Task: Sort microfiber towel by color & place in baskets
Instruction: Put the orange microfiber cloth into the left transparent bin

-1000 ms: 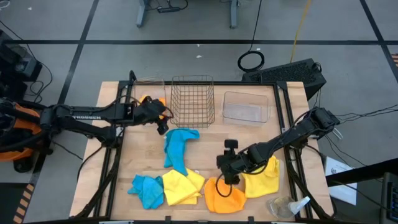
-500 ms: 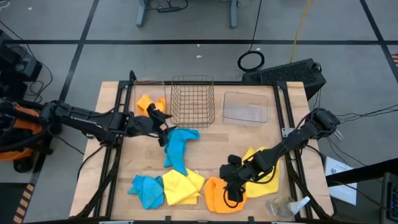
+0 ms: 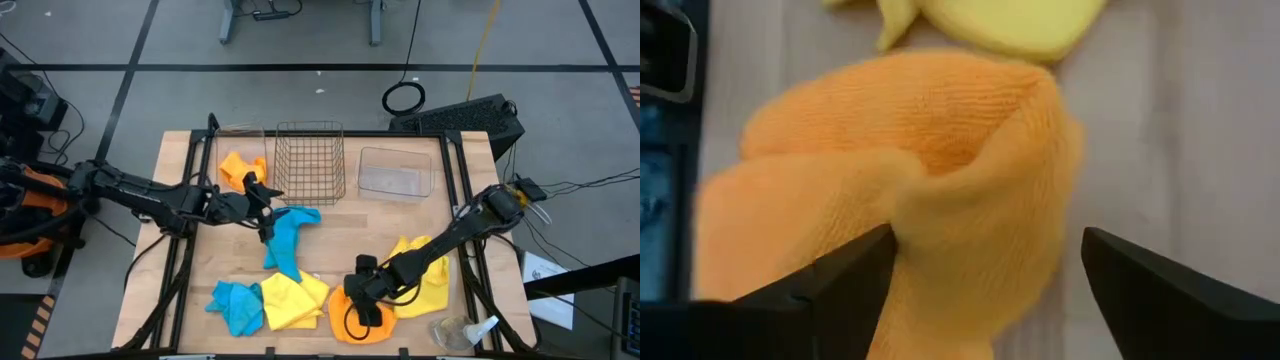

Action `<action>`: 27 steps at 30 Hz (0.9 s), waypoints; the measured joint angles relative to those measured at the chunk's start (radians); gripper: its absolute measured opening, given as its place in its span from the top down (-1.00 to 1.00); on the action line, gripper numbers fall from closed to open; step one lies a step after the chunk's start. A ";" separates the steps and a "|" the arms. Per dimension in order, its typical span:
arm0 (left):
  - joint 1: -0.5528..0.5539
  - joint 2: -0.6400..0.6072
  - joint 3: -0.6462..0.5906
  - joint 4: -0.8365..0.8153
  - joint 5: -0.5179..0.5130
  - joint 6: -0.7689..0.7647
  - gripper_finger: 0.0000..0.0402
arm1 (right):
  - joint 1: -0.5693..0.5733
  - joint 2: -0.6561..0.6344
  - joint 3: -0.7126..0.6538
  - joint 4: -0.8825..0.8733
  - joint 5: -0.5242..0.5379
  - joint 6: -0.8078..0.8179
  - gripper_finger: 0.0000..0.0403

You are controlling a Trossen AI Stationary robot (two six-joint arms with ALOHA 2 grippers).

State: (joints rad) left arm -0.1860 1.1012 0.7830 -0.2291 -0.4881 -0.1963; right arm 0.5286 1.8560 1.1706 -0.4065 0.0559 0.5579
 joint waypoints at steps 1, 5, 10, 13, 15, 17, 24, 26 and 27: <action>0.000 0.009 0.000 0.004 0.001 0.001 -0.24 | -0.005 0.022 0.000 0.022 -0.016 -0.012 -0.50; 0.000 0.044 0.000 0.044 0.017 0.003 -0.24 | -0.019 0.084 0.000 0.072 -0.065 -0.034 -0.25; 0.000 0.073 0.000 0.089 0.034 0.034 -0.24 | -0.036 0.108 0.004 0.081 -0.087 -0.047 0.27; 0.000 0.091 0.000 0.138 0.072 0.050 -0.24 | -0.038 0.102 0.004 0.086 -0.093 -0.063 0.63; 0.000 0.102 0.000 0.170 0.107 0.054 -0.24 | -0.037 0.091 0.003 0.086 -0.088 -0.075 0.85; 0.000 0.115 0.000 0.214 0.146 0.058 -0.24 | -0.037 0.074 0.000 0.077 -0.088 -0.084 0.93; 0.000 0.182 0.000 0.337 0.249 0.105 -0.24 | -0.037 -0.005 -0.001 0.052 -0.031 -0.087 0.85; 0.000 0.201 0.000 0.360 0.253 0.108 -0.24 | -0.037 -0.031 -0.001 0.034 0.001 -0.099 0.88; 0.000 0.211 0.000 0.379 0.253 0.108 -0.24 | -0.037 -0.047 -0.001 0.025 0.021 -0.105 0.90</action>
State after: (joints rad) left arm -0.1860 1.3122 0.7834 0.1498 -0.2348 -0.0883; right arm 0.4915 1.8089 1.1694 -0.3814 0.0774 0.4534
